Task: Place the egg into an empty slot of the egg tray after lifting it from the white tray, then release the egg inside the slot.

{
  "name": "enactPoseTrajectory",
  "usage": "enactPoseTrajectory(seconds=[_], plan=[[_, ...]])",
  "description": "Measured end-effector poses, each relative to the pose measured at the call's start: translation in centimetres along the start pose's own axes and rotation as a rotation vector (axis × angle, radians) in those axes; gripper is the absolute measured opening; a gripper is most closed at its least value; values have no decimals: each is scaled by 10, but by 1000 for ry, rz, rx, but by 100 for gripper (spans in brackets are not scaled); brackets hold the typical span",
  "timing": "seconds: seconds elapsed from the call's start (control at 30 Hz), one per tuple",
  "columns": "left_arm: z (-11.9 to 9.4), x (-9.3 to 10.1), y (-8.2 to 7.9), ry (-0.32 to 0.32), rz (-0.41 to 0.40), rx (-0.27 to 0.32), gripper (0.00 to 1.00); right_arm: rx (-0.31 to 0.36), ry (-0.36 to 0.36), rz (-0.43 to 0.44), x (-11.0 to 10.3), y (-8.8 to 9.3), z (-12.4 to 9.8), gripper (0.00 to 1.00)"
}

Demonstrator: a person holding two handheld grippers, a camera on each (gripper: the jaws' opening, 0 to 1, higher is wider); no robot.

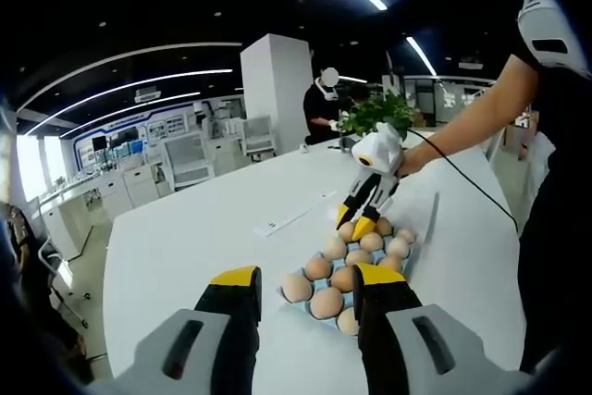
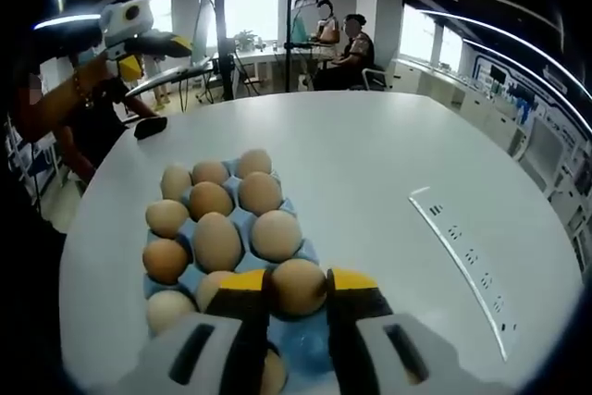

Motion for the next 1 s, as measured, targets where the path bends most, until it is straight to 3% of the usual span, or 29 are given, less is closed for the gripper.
enactPoseTrajectory(seconds=[0.3, 0.47, 0.67, 1.0], plan=[[2, 2, -1, 3, 1, 3, 40, -25, -22, 2, 1, -1, 2, 24], [2, 2, -1, 3, 1, 4, 39, -52, -54, 61, 3, 2, 3, 24], [2, 1, -2, 1, 1, 4, 39, -44, -75, 117, 6, 3, 4, 24], [2, 2, -2, 2, 4, 3, 39, -8, -62, 105, 3, 7, 1, 26]])
Point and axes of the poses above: the point that each gripper's makers call its tool centre point, and the gripper's own axes: z roughly forward along the fingers, x roughly to its right, y roughly out of its underside, the point moved 6 cm from there along -z, roughly backward along the fingers, and after that the axes turned 2 degrees about -x, right-handed, at the moved point
